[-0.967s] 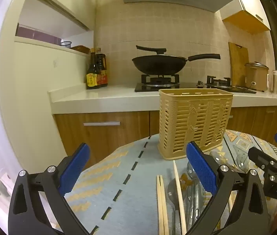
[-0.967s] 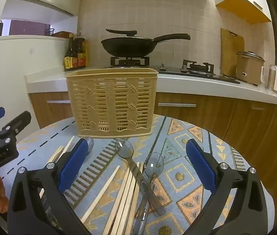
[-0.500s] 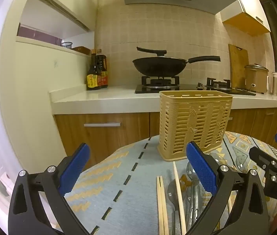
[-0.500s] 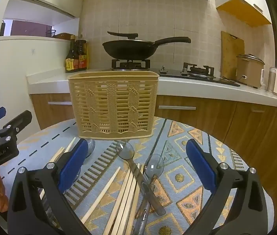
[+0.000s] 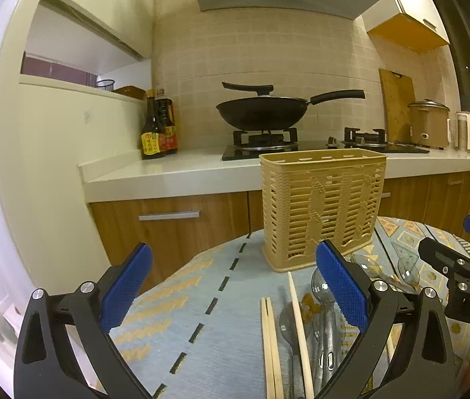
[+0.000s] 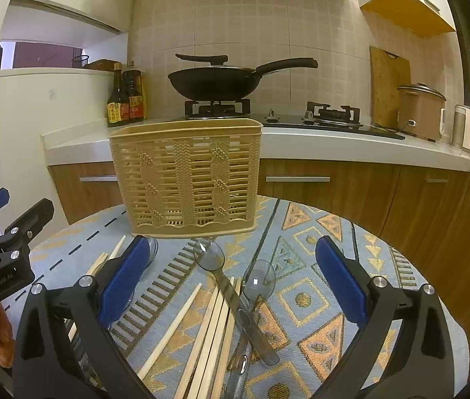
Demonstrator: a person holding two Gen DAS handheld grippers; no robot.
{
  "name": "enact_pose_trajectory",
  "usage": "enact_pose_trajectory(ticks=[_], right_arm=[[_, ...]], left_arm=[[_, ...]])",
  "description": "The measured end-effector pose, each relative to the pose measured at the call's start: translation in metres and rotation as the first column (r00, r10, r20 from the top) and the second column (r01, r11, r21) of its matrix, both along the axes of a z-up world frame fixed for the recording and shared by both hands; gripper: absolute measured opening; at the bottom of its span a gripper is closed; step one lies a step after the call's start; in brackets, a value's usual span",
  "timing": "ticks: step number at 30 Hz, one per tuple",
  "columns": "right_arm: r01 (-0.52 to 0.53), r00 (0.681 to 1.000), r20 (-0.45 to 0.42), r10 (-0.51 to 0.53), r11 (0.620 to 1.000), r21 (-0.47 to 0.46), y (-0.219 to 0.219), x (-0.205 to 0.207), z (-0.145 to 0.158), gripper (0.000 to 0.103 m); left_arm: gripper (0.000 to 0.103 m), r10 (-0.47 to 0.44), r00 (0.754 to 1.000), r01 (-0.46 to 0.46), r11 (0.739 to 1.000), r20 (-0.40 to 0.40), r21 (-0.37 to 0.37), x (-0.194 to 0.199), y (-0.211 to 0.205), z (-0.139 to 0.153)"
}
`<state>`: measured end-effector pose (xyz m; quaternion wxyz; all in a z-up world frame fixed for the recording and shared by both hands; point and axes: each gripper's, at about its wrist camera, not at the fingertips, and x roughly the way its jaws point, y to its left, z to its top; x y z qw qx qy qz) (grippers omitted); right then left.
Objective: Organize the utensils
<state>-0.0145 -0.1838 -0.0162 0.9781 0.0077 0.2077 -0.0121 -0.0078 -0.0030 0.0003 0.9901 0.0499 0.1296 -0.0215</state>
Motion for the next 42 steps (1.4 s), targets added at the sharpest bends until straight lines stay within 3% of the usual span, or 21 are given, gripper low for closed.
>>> enact_pose_trajectory(ticks=[42], right_arm=[[0.008, 1.000, -0.004, -0.008, 1.000, 0.001, -0.0023, 0.0013, -0.0014, 0.096]], left_arm=[[0.095, -0.002, 1.000, 0.002, 1.000, -0.015, -0.026, 0.0039, 0.0038, 0.0000]])
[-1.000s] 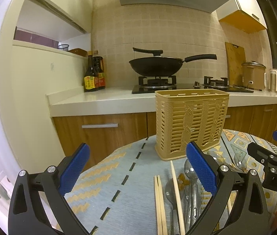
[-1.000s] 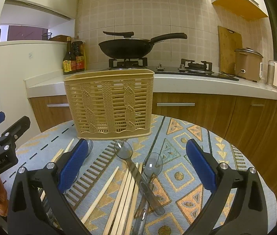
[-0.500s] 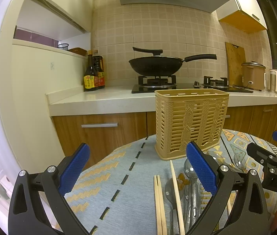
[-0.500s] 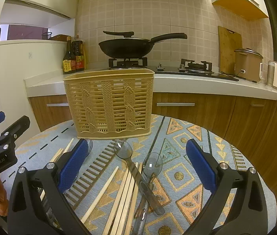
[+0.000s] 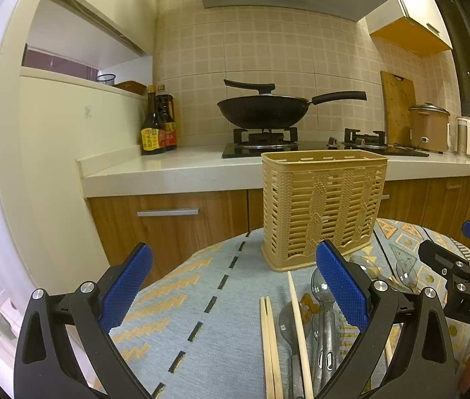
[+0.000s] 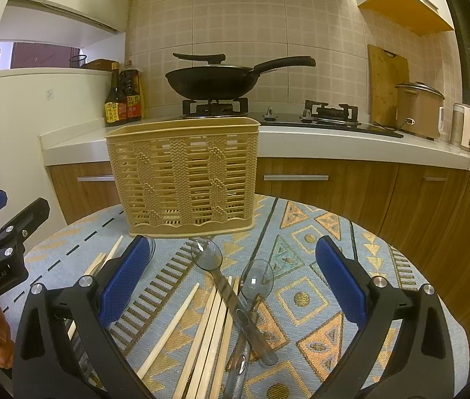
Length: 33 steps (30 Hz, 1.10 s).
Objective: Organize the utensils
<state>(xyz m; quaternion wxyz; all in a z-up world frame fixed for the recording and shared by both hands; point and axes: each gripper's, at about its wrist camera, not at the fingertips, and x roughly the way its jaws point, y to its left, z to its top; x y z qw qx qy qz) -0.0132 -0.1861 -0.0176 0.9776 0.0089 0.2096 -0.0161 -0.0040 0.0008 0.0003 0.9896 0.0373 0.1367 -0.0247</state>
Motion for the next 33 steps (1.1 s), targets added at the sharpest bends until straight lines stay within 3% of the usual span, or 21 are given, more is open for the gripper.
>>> enact_pose_trajectory(ticks=[24, 30, 33], right_arm=[[0.019, 1.000, -0.003, -0.020, 0.999, -0.026, 0.002, 0.000, 0.000, 0.096], [0.063, 0.998, -0.004, -0.063, 0.998, 0.007, -0.011, 0.001, 0.002, 0.096], [0.082, 0.996, -0.036, -0.082, 0.997, 0.009, -0.015, 0.006, 0.002, 0.096]], left_arm=[[0.095, -0.005, 1.000, 0.005, 1.000, -0.007, -0.003, 0.001, 0.000, 0.001], [0.095, -0.041, 0.991, 0.021, 0.987, -0.124, -0.161, 0.020, 0.044, 0.009], [0.084, -0.108, 0.971, 0.064, 0.977, -0.212, -0.205, 0.031, 0.065, 0.017]])
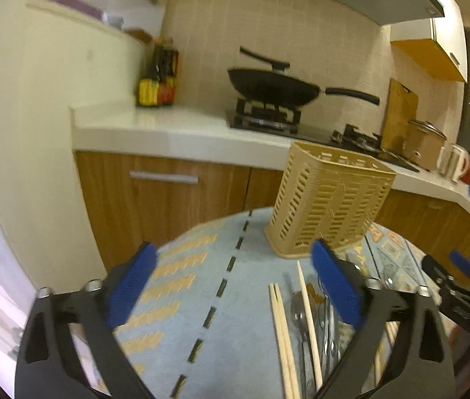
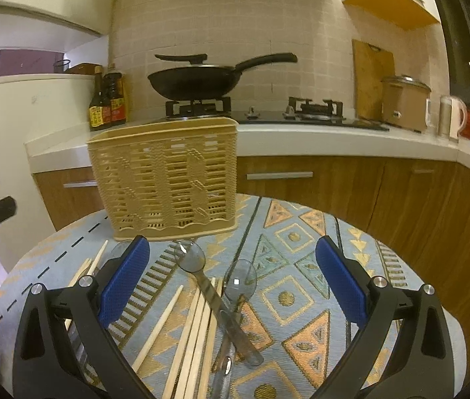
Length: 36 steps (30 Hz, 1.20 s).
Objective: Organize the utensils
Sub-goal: 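Lower the left tool to a wooden chopstick while the right tool grasps a clear spoon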
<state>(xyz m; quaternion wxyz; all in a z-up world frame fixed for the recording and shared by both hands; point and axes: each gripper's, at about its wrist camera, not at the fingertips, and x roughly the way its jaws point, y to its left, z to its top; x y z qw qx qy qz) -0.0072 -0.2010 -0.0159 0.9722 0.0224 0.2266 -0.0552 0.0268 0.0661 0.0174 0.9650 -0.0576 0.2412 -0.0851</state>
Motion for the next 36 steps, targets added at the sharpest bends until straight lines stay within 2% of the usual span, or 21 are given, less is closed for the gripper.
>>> enact_pose_trajectory(ticks=[2, 3, 5, 6, 9, 10, 12, 13, 15, 17, 18, 21, 23, 26, 29, 31, 32, 36], right_arm=[[-0.005, 0.999, -0.038, 0.004, 1.000, -0.004, -0.002, 0.006, 0.001, 0.096], [-0.011, 0.999, -0.052, 0.011, 1.000, 0.000, -0.003, 0.008, 0.002, 0.096], [-0.006, 0.996, -0.089, 0.004, 1.000, -0.019, -0.005, 0.014, 0.007, 0.096], [-0.001, 0.993, -0.117, -0.003, 0.999, -0.037, -0.007, 0.018, 0.012, 0.096], [-0.055, 0.976, -0.211, 0.042, 0.997, -0.052, -0.010, 0.032, 0.021, 0.095], [-0.080, 0.964, -0.258, 0.062, 0.995, -0.062, -0.012, 0.039, 0.026, 0.095], [-0.096, 0.951, -0.300, 0.072, 0.993, -0.068, -0.015, 0.047, 0.030, 0.088], [-0.110, 0.940, -0.329, 0.085, 0.992, -0.056, -0.018, 0.053, 0.033, 0.083], [-0.144, 0.918, -0.374, 0.131, 0.990, -0.005, -0.023, 0.061, 0.036, 0.074], [-0.183, 0.881, -0.435, 0.184, 0.982, 0.045, -0.024, 0.072, 0.035, 0.065], [-0.211, 0.853, -0.475, 0.217, 0.975, 0.066, -0.020, 0.079, 0.031, 0.063], [-0.271, 0.792, -0.551, 0.265, 0.960, 0.072, -0.008, 0.091, 0.015, 0.047], [-0.270, 0.751, -0.608, 0.256, 0.960, 0.071, -0.003, 0.097, 0.000, 0.036], [-0.244, 0.722, -0.637, 0.271, 0.961, 0.133, -0.009, 0.100, -0.012, 0.033], [-0.277, 0.708, -0.643, 0.292, 0.952, 0.128, -0.003, 0.101, -0.015, 0.031], [-0.284, 0.691, -0.658, 0.301, 0.949, 0.137, 0.002, 0.107, -0.017, 0.031], [-0.289, 0.681, -0.663, 0.310, 0.946, 0.145, 0.004, 0.112, -0.019, 0.031], [-0.294, 0.657, -0.693, 0.297, 0.947, 0.127, 0.014, 0.127, -0.032, 0.028]], left_arm=[[0.083, -0.071, 0.993, 0.072, 0.997, -0.097, 0.011, 0.011, 0.002, 0.002], [0.077, -0.098, 0.986, 0.100, 0.995, -0.135, 0.010, 0.015, -0.001, 0.002], [0.073, -0.193, 0.955, 0.192, 0.981, -0.227, -0.023, 0.025, -0.008, -0.002], [0.073, -0.250, 0.925, 0.248, 0.968, -0.288, -0.045, 0.031, -0.016, -0.007], [0.058, -0.322, 0.843, 0.322, 0.944, -0.431, -0.075, 0.044, -0.035, -0.028], [0.055, -0.364, 0.794, 0.358, 0.927, -0.487, -0.110, 0.050, -0.043, -0.039], [0.049, -0.390, 0.756, 0.380, 0.915, -0.526, -0.133, 0.050, -0.053, -0.052], [0.046, -0.389, 0.744, 0.393, 0.912, -0.544, -0.115, 0.051, -0.061, -0.059], [0.045, -0.370, 0.745, 0.404, 0.912, -0.555, -0.067, 0.050, -0.072, -0.065], [0.038, -0.353, 0.738, 0.409, 0.912, -0.575, -0.035, 0.049, -0.079, -0.069], [0.034, -0.352, 0.729, 0.417, 0.909, -0.588, -0.027, 0.049, -0.083, -0.074], [0.029, -0.343, 0.714, 0.430, 0.903, -0.610, -0.005, 0.049, -0.091, -0.077], [0.028, -0.340, 0.716, 0.430, 0.903, -0.610, 0.002, 0.048, -0.094, -0.078], [0.026, -0.338, 0.713, 0.431, 0.902, -0.614, 0.004, 0.052, -0.098, -0.077], [0.022, -0.342, 0.708, 0.436, 0.900, -0.617, 0.001, 0.052, -0.099, -0.075], [0.012, -0.352, 0.705, 0.439, 0.898, -0.615, -0.010, 0.053, -0.101, -0.074], [0.011, -0.353, 0.706, 0.439, 0.898, -0.614, -0.012, 0.052, -0.102, -0.073], [0.006, -0.347, 0.726, 0.431, 0.902, -0.593, -0.001, 0.050, -0.100, -0.070]])
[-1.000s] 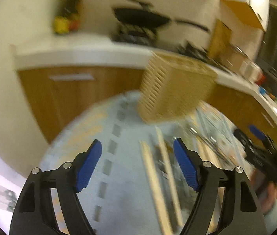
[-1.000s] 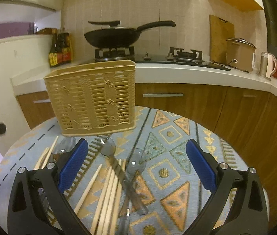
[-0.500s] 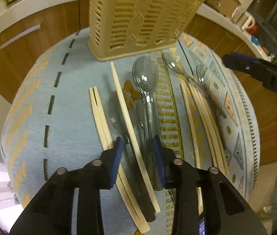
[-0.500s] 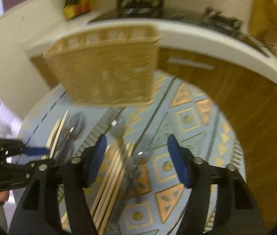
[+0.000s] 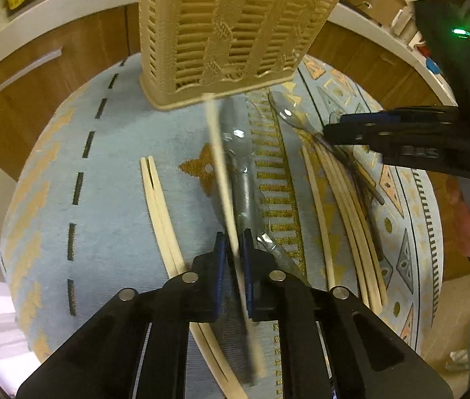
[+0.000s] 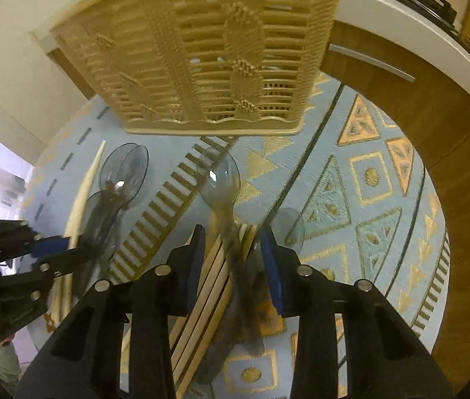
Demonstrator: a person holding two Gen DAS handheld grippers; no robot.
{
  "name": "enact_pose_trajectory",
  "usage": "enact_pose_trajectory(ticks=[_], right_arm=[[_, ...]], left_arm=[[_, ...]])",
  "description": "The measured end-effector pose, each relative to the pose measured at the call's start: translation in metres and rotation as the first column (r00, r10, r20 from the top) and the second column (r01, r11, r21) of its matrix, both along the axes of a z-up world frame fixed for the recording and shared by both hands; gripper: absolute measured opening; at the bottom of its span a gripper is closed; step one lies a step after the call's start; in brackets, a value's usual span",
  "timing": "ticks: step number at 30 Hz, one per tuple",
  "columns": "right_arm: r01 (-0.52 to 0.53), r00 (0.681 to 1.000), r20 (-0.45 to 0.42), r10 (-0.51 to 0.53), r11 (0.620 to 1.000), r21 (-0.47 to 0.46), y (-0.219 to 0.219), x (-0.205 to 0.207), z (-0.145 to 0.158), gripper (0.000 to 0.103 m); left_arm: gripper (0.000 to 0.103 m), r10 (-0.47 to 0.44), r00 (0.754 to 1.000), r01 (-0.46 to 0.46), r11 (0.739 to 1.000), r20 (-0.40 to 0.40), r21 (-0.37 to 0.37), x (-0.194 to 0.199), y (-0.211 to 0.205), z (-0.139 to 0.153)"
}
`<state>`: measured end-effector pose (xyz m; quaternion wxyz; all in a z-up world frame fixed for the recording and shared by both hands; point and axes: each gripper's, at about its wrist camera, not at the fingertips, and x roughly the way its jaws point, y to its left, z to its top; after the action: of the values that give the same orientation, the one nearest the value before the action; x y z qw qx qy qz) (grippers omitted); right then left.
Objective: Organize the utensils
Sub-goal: 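Lower the left tool to a wooden chopstick while the right tool grasps a clear spoon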
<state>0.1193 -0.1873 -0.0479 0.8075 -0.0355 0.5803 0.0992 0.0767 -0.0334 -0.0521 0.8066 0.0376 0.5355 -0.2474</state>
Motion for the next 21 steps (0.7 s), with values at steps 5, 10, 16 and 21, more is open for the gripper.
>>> enact_pose_trajectory(ticks=[5, 10, 16, 21], right_arm=[[-0.010, 1.000, -0.028, 0.010, 1.000, -0.007, 0.005, 0.006, -0.012, 0.020], [-0.034, 0.999, -0.022, 0.033, 0.998, -0.046, 0.017, 0.008, -0.024, 0.012], [-0.049, 0.999, 0.013, 0.049, 0.998, -0.041, 0.028, -0.002, -0.029, 0.010], [-0.031, 0.999, 0.027, 0.029, 0.997, 0.066, 0.021, -0.019, -0.023, 0.010]], left_arm=[[0.006, 0.013, 1.000, -0.012, 0.999, 0.011, -0.052, -0.002, 0.012, 0.007], [0.006, 0.038, 0.999, -0.036, 0.996, 0.019, -0.079, -0.001, 0.021, 0.010], [0.006, 0.041, 0.999, -0.045, 0.983, -0.024, -0.180, -0.002, 0.038, 0.011], [0.007, 0.029, 0.996, -0.053, 0.953, -0.086, -0.298, -0.004, 0.060, 0.007]])
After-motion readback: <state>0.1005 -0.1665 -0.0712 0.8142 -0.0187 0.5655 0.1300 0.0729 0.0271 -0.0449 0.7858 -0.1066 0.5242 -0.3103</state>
